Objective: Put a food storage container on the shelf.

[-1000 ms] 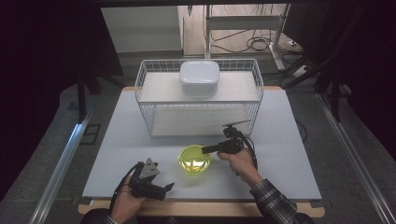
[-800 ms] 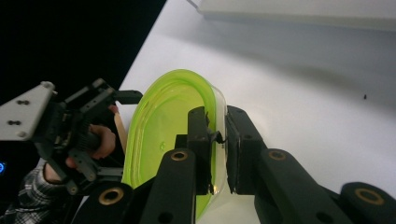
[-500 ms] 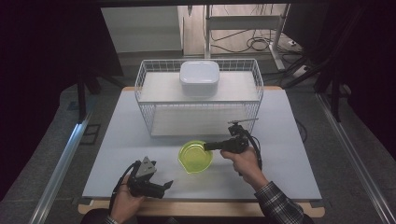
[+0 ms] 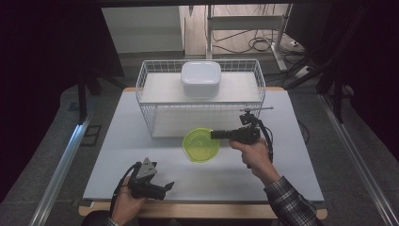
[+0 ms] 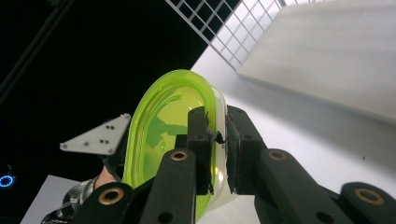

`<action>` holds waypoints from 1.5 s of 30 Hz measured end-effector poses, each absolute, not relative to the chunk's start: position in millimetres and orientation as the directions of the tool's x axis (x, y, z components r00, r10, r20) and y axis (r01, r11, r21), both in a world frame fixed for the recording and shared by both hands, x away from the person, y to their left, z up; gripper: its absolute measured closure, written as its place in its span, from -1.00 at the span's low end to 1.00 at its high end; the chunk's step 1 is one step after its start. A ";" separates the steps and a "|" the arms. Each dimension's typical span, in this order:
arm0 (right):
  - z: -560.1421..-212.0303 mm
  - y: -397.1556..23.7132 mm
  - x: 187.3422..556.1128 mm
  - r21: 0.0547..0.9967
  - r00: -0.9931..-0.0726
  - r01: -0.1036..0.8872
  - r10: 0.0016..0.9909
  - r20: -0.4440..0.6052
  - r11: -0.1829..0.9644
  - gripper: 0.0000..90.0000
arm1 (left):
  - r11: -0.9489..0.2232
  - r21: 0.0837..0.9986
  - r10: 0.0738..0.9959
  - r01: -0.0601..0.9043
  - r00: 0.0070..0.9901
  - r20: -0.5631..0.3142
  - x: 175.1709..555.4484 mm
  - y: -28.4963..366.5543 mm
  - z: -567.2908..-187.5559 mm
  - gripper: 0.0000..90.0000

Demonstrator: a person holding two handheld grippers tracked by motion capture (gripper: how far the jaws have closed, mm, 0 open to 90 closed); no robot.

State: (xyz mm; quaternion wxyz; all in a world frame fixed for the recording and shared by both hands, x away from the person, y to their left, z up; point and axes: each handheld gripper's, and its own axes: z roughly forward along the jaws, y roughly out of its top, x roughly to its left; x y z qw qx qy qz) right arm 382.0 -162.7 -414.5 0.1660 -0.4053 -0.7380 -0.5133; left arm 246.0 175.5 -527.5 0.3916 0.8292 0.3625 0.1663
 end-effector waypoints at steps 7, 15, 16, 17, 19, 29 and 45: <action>-389.4 -164.3 384.6 0.653 -0.634 0.747 0.426 0.645 0.124 0.80 | -0.426 0.773 0.735 0.471 0.678 -0.008 246.3 175.8 -527.7 -0.92; -366.1 -166.3 390.0 0.669 -0.638 0.737 0.423 0.644 0.094 0.80 | -0.429 0.772 0.735 0.470 0.678 -0.005 246.3 175.6 -528.1 -0.93; -363.9 -166.7 390.9 0.671 -0.639 0.735 0.422 0.643 0.091 0.80 | -0.429 0.772 0.734 0.470 0.679 -0.005 246.3 175.5 -528.2 -0.93; -361.5 -166.9 391.7 0.670 -0.638 0.737 0.419 0.646 0.088 0.80 | -0.429 0.771 0.734 0.470 0.679 -0.005 246.4 175.5 -528.3 -0.93; -357.1 -167.5 393.5 0.670 -0.636 0.738 0.414 0.651 0.079 0.80 | -0.434 0.768 0.733 0.471 0.680 -0.002 246.6 175.7 -528.5 -0.93; -324.3 -168.3 403.5 0.698 -0.645 0.715 0.424 0.636 0.042 0.81 | -0.427 0.770 0.735 0.473 0.678 -0.009 246.8 175.4 -529.0 -0.93; -279.9 -162.3 431.6 0.730 -0.624 0.681 0.472 0.623 -0.064 0.81 | -0.426 0.769 0.732 0.477 0.681 -0.016 246.5 175.4 -528.9 -0.92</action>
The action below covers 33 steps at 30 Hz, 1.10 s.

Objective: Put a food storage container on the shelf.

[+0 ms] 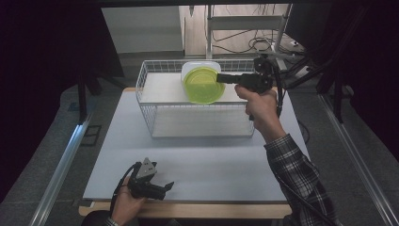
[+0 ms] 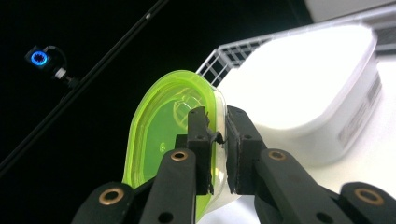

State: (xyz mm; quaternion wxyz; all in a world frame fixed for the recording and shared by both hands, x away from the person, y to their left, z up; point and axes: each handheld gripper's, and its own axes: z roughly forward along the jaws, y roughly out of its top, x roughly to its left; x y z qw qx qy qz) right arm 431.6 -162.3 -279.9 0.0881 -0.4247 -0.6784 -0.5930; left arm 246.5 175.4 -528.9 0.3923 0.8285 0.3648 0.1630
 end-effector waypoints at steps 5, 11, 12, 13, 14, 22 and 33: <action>-269.1 -157.5 441.2 0.735 -0.605 0.670 0.496 0.622 -0.105 0.80 | -0.429 0.767 0.731 0.478 0.682 -0.016 246.2 175.0 -529.1 -0.92; -259.1 -150.4 453.3 0.745 -0.583 0.650 0.532 0.614 -0.147 0.80 | -0.431 0.766 0.730 0.476 0.684 -0.014 245.9 175.0 -528.9 -0.92; -257.3 -149.3 456.2 0.747 -0.576 0.647 0.544 0.610 -0.153 0.80 | -0.431 0.767 0.730 0.476 0.684 -0.014 245.8 175.0 -528.9 -0.92; -256.7 -148.6 458.2 0.747 -0.572 0.645 0.548 0.611 -0.160 0.80 | -0.432 0.767 0.729 0.475 0.685 -0.014 245.7 175.0 -528.8 -0.92; -255.9 -148.0 460.7 0.745 -0.563 0.645 0.554 0.613 -0.170 0.80 | -0.433 0.766 0.728 0.475 0.685 -0.013 245.6 174.9 -528.8 -0.92; -259.8 -139.4 477.5 0.737 -0.515 0.645 0.597 0.615 -0.202 0.80 | -0.440 0.763 0.723 0.475 0.690 -0.013 245.5 174.7 -528.9 -0.92; -260.1 -129.7 483.9 0.738 -0.469 0.646 0.660 0.587 -0.197 0.66 | -0.443 0.760 0.721 0.475 0.693 -0.012 245.3 174.2 -529.1 -0.92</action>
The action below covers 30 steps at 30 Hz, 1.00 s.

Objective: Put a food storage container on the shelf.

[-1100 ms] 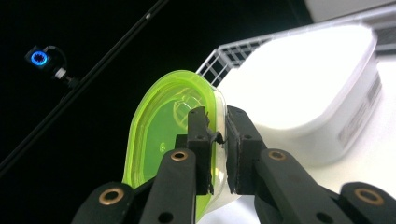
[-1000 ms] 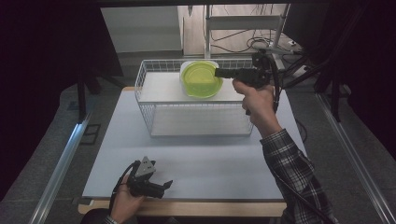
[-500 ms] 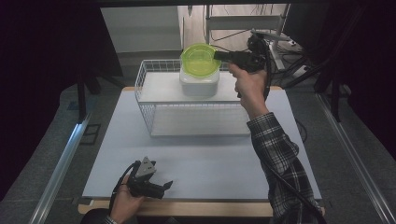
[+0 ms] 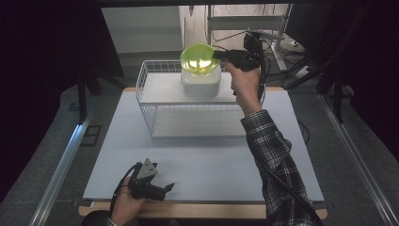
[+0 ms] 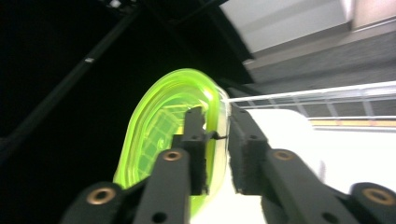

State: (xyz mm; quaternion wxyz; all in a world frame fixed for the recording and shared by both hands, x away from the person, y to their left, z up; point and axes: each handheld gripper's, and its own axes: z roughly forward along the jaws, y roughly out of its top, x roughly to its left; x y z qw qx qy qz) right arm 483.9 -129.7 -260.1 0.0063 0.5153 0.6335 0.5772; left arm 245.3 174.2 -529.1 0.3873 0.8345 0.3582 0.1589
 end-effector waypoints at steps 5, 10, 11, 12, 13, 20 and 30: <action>-260.5 -126.1 485.5 0.747 -0.461 0.638 0.686 0.563 -0.185 0.56 | -0.446 0.756 0.720 0.478 0.694 -0.014 245.6 173.6 -529.8 -0.92; -260.8 -125.7 487.0 0.747 -0.460 0.639 0.688 0.562 -0.183 0.51 | -0.451 0.753 0.720 0.479 0.694 -0.011 245.9 173.6 -530.1 -0.92; -260.9 -125.6 487.2 0.748 -0.460 0.639 0.689 0.560 -0.181 0.46 | -0.452 0.752 0.719 0.480 0.694 -0.011 245.9 173.5 -530.1 -0.92; -261.3 -125.5 487.7 0.746 -0.459 0.641 0.688 0.562 -0.181 0.42 | -0.452 0.752 0.720 0.480 0.694 -0.011 245.8 173.5 -530.1 -0.92; -261.7 -125.5 488.2 0.747 -0.458 0.640 0.693 0.557 -0.177 0.37 | -0.452 0.752 0.719 0.479 0.694 -0.010 245.8 173.4 -530.1 -0.92; -265.7 -126.0 491.6 0.760 -0.460 0.627 0.707 0.537 -0.170 0.01 | -0.454 0.750 0.720 0.481 0.694 -0.009 245.9 173.4 -530.3 -0.92; -264.8 -128.3 490.5 0.799 -0.522 0.589 0.696 0.493 -0.125 -0.59 | -0.454 0.750 0.721 0.481 0.693 -0.008 246.0 173.4 -530.3 -0.92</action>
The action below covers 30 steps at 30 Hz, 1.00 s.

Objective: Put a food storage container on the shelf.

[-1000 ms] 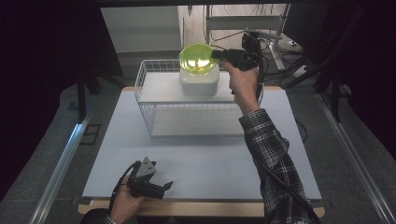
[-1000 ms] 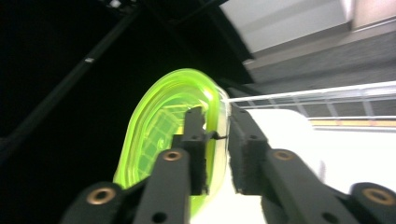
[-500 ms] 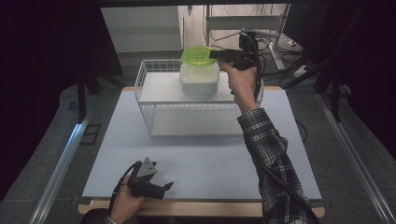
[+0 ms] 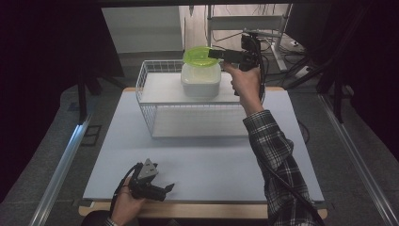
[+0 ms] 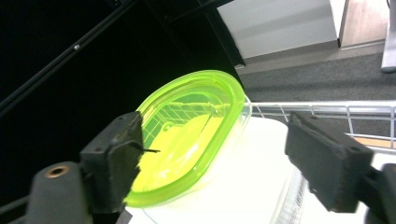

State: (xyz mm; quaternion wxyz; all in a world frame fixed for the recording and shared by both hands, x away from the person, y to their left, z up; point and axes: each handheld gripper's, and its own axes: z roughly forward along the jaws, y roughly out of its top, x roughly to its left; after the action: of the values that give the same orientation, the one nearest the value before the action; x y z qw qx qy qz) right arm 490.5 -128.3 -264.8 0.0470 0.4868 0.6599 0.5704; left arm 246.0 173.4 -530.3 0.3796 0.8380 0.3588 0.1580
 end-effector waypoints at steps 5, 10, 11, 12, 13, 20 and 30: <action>-266.9 -131.9 485.4 0.820 -0.571 0.568 0.683 0.455 -0.072 -0.74 | -0.446 0.754 0.722 0.482 0.692 -0.015 246.0 173.9 -530.1 -0.92; -274.6 -137.6 477.4 0.837 -0.606 0.546 0.675 0.420 -0.031 -0.81 | -0.425 0.766 0.725 0.482 0.688 -0.030 246.1 175.2 -529.2 -0.92; -276.3 -138.6 475.5 0.840 -0.611 0.542 0.676 0.412 -0.022 -0.81 | -0.423 0.769 0.725 0.480 0.688 -0.030 246.3 175.7 -528.9 -0.92; -277.8 -139.9 473.6 0.843 -0.617 0.538 0.675 0.404 -0.013 -0.82 | -0.419 0.771 0.725 0.480 0.688 -0.035 246.3 176.1 -528.7 -0.92; -279.2 -140.8 471.2 0.845 -0.622 0.535 0.671 0.403 -0.011 -0.83 | -0.414 0.773 0.725 0.481 0.688 -0.040 246.3 176.4 -528.5 -0.92; -287.4 -146.4 453.8 0.863 -0.657 0.503 0.671 0.345 0.049 -0.87 | -0.385 0.784 0.720 0.487 0.690 -0.075 247.0 178.6 -527.6 -0.93; -303.4 -153.4 430.2 0.883 -0.690 0.459 0.666 0.283 0.100 -0.89 | -0.372 0.793 0.715 0.483 0.694 -0.087 247.0 179.1 -527.9 -0.94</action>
State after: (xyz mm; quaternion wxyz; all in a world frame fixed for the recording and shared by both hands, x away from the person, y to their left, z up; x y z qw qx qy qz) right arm 430.2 -153.4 -303.4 0.0938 0.3822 0.7357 0.5513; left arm 247.0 179.1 -527.9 0.4240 0.8168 0.3665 0.1367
